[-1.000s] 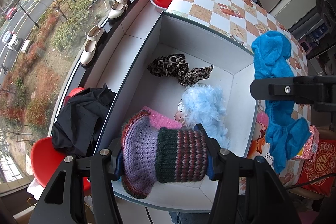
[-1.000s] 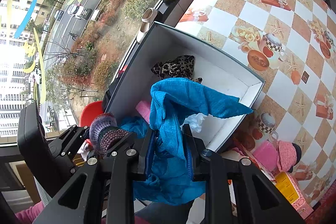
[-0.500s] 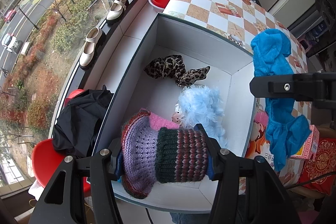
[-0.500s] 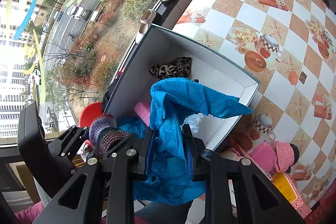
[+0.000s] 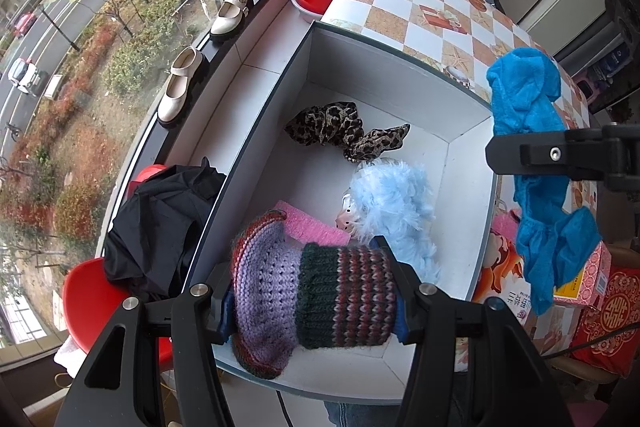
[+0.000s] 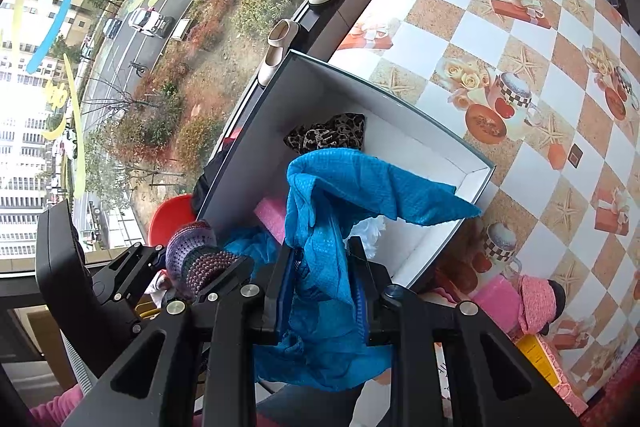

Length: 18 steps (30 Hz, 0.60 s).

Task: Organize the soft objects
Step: 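Hold the purple hat in the box while the right tool holds the cloth above, then open both tools, releasing the purple hat and blue cloth into the box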

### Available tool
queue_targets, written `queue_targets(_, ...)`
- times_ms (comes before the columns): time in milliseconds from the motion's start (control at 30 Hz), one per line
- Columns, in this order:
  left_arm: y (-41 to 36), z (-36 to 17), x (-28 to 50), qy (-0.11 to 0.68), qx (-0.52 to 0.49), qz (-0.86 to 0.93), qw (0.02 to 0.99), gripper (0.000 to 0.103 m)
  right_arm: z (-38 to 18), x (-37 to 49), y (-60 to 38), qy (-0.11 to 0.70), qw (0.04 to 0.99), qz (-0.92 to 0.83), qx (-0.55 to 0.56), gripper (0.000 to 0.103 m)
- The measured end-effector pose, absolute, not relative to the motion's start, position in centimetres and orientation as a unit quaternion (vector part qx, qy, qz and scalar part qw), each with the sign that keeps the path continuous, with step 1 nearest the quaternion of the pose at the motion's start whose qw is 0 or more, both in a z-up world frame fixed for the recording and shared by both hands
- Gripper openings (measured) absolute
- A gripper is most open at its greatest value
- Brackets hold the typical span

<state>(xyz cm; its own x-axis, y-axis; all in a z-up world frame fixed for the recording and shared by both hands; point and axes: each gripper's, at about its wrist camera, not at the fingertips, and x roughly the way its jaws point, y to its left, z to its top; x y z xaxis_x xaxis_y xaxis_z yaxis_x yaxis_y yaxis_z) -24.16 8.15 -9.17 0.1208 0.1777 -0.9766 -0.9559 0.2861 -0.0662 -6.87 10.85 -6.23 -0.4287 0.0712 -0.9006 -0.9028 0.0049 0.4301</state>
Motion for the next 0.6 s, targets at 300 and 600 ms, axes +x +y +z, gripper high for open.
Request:
queue_targets(300,8.18,-9.32,-24.04,0.491,-0.396,0.444,0.636,0.06,-6.12,-6.46,10.83,0.586,0.403,0.606,-0.355,0.026)
queue_targets(600,8.28,-9.45,-23.7,0.493,-0.396,0.441,0.637,0.06,-5.98,-6.33,10.78,0.586,0.405,0.605,-0.355,0.026)
